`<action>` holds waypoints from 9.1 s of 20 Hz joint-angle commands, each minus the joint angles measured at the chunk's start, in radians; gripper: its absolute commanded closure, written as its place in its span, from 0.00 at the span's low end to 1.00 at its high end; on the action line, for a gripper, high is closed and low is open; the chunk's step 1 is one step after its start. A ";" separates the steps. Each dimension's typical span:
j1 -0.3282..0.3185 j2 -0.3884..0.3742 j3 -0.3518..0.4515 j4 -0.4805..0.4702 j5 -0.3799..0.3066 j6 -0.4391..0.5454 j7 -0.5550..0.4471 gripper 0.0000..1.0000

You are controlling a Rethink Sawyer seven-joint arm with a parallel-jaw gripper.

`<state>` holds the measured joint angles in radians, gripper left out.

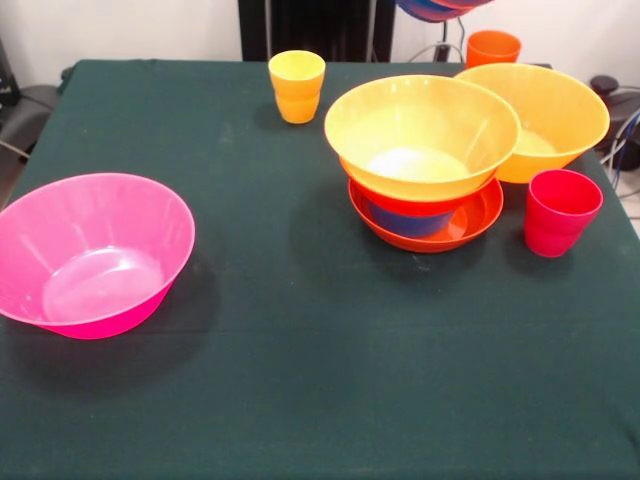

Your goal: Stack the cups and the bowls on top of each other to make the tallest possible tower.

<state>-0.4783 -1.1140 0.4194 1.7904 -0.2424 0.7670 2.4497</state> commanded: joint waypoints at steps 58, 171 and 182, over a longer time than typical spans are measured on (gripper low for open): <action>0.105 0.338 -0.186 -0.219 0.090 0.024 0.019 1.00; 0.341 0.417 -0.400 -0.121 0.175 -0.118 0.110 1.00; 0.361 0.423 -0.405 -0.111 0.199 -0.126 0.135 1.00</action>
<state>-0.1482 -0.7359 -0.0114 1.6155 -0.0689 0.7197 2.4499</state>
